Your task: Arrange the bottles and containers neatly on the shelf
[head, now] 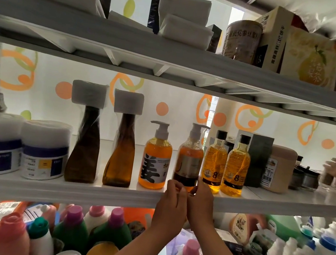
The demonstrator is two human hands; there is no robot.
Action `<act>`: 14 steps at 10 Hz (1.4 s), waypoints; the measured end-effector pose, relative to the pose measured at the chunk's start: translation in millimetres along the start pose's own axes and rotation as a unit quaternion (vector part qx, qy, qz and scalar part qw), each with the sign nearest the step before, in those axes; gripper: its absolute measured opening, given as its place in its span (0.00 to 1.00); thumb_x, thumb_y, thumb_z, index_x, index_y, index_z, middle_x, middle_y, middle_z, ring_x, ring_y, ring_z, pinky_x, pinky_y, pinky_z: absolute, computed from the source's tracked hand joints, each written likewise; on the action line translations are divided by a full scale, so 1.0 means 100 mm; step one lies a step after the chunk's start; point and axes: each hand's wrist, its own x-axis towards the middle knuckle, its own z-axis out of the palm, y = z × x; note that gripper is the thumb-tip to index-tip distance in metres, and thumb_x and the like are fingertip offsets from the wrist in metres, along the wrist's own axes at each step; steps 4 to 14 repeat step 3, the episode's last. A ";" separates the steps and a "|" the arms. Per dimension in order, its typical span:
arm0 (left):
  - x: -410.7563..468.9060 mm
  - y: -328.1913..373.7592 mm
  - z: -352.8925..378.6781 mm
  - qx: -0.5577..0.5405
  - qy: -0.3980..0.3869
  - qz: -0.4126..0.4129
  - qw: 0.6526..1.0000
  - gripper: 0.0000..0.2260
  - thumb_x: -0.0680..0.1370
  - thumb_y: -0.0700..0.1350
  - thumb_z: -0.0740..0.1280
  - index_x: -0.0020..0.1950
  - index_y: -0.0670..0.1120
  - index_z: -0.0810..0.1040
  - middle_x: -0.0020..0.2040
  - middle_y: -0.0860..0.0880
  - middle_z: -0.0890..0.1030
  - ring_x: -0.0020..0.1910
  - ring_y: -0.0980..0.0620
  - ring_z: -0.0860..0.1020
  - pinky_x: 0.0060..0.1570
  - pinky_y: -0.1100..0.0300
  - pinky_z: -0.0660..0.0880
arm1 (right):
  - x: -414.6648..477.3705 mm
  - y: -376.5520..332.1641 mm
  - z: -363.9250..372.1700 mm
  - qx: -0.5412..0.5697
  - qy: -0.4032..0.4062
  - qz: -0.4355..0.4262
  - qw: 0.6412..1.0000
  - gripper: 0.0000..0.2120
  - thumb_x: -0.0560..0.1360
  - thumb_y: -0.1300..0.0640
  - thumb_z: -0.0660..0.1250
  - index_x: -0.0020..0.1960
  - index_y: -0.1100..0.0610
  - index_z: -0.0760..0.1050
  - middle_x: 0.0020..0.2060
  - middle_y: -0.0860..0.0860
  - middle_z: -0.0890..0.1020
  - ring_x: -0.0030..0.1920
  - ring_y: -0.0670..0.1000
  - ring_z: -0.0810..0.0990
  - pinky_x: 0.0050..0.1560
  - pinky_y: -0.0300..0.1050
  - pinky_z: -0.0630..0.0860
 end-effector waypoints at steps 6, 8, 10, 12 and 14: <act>-0.16 0.08 -0.29 0.110 0.211 0.193 0.952 0.09 0.75 0.49 0.61 0.55 0.53 0.69 0.51 0.55 0.76 0.47 0.62 0.74 0.51 0.76 0.65 | -0.15 -0.18 0.05 -0.106 0.068 -0.054 0.991 0.22 0.74 0.52 0.67 0.66 0.53 0.68 0.58 0.54 0.74 0.58 0.53 0.73 0.52 0.40 0.68; -0.16 0.08 -0.29 0.110 0.211 0.193 0.952 0.09 0.75 0.49 0.61 0.55 0.53 0.69 0.51 0.55 0.76 0.47 0.62 0.74 0.51 0.76 0.65 | -0.15 -0.18 0.05 -0.106 0.068 -0.054 0.991 0.22 0.74 0.52 0.67 0.66 0.53 0.68 0.58 0.54 0.74 0.58 0.53 0.73 0.52 0.40 0.68; -0.16 0.08 -0.29 0.110 0.211 0.193 0.952 0.09 0.75 0.49 0.61 0.55 0.53 0.69 0.51 0.55 0.76 0.47 0.62 0.74 0.51 0.76 0.65 | -0.15 -0.18 0.05 -0.106 0.068 -0.054 0.991 0.22 0.74 0.52 0.67 0.66 0.53 0.68 0.58 0.54 0.74 0.58 0.53 0.73 0.52 0.40 0.68; -0.16 0.08 -0.29 0.110 0.211 0.193 0.952 0.09 0.75 0.49 0.61 0.55 0.53 0.69 0.51 0.55 0.76 0.47 0.62 0.74 0.51 0.76 0.65 | -0.15 -0.18 0.05 -0.106 0.068 -0.054 0.991 0.22 0.74 0.52 0.67 0.66 0.53 0.68 0.58 0.54 0.74 0.58 0.53 0.73 0.52 0.40 0.68; -0.16 0.08 -0.29 0.110 0.211 0.193 0.952 0.09 0.75 0.49 0.61 0.55 0.53 0.69 0.51 0.55 0.76 0.47 0.62 0.74 0.51 0.76 0.65 | -0.15 -0.18 0.05 -0.106 0.068 -0.054 0.991 0.22 0.74 0.52 0.67 0.66 0.53 0.68 0.58 0.54 0.74 0.58 0.53 0.73 0.52 0.40 0.68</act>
